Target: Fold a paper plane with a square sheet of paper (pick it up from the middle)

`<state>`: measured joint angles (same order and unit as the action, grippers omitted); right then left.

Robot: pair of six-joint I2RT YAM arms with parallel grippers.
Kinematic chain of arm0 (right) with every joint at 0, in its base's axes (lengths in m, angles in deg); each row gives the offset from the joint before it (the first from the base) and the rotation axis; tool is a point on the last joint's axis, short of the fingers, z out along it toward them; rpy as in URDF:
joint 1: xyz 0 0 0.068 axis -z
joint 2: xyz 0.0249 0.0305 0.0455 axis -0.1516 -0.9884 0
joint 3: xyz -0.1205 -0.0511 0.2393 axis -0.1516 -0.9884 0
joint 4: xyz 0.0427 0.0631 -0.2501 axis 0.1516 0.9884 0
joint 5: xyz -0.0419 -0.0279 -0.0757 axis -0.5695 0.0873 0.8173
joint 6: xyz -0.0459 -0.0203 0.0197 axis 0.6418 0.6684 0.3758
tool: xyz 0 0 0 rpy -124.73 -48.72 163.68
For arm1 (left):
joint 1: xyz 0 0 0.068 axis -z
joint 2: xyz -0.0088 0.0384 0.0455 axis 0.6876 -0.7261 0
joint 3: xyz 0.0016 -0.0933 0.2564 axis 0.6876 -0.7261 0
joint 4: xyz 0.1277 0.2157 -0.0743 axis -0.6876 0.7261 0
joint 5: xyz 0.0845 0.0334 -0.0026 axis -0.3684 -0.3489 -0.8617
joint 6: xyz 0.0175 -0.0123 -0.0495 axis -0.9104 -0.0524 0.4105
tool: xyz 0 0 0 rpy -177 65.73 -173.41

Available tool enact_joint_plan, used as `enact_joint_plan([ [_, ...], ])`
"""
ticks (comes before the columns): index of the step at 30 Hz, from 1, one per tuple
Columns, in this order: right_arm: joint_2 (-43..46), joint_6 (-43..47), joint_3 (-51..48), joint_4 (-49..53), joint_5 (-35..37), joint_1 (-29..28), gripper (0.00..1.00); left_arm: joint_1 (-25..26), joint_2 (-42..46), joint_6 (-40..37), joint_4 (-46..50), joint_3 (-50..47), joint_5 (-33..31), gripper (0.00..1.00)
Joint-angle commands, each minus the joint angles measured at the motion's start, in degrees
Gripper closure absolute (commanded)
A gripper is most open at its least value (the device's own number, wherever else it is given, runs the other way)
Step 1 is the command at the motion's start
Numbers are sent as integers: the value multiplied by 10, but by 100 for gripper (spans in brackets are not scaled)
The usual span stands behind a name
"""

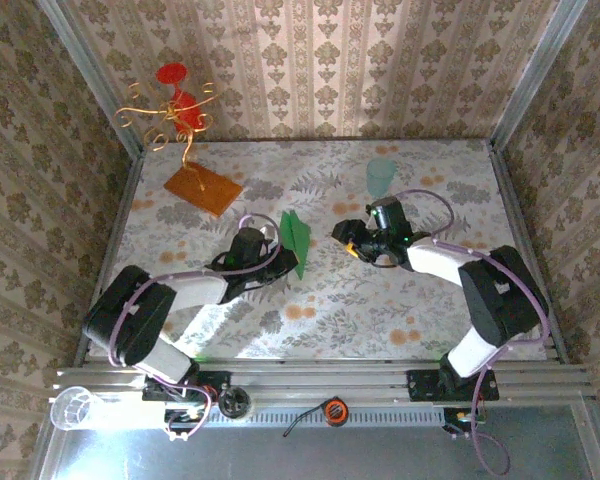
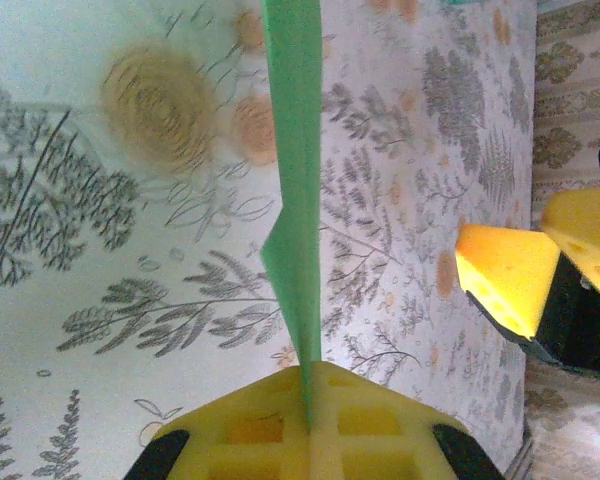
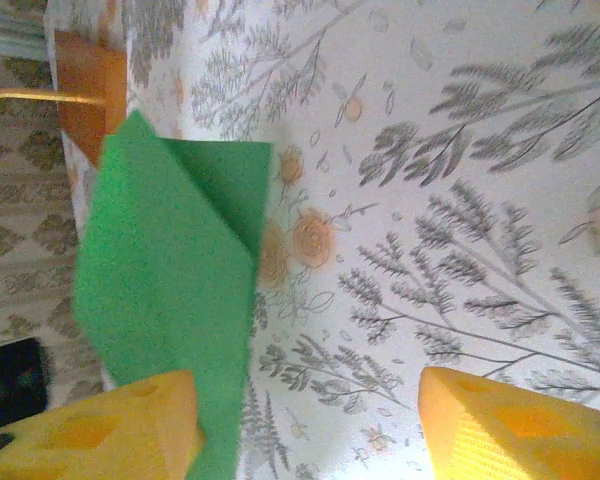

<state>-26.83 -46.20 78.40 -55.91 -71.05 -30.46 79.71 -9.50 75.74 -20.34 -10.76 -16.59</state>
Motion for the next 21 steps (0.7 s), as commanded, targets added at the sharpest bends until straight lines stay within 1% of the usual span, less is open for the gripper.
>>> enact_joint_plan([
  [1,45,62,-7,69,72,5,37,-4,46,-134,175,71,-30,95],
  [4,74,84,-13,93,106,10,37,0,52,-246,330,151,-86,95],
  [6,91,92,-19,102,121,15,37,14,44,-316,418,210,-146,96],
  [7,99,95,-23,105,127,18,37,22,37,-347,456,236,-182,96],
  [9,113,97,-31,108,137,23,37,31,18,-385,511,278,-234,97],
  [11,117,99,-37,109,142,30,37,39,-5,-409,551,314,-286,97],
  [12,133,99,-42,109,146,33,37,43,-18,-419,569,332,-312,97],
  [17,157,99,-57,117,156,48,37,75,-88,-445,618,392,-451,98],
  [19,164,99,-63,119,157,57,37,85,-119,-445,631,412,-485,98],
  [21,169,99,-67,122,156,64,37,93,-143,-447,632,421,-502,98],
])
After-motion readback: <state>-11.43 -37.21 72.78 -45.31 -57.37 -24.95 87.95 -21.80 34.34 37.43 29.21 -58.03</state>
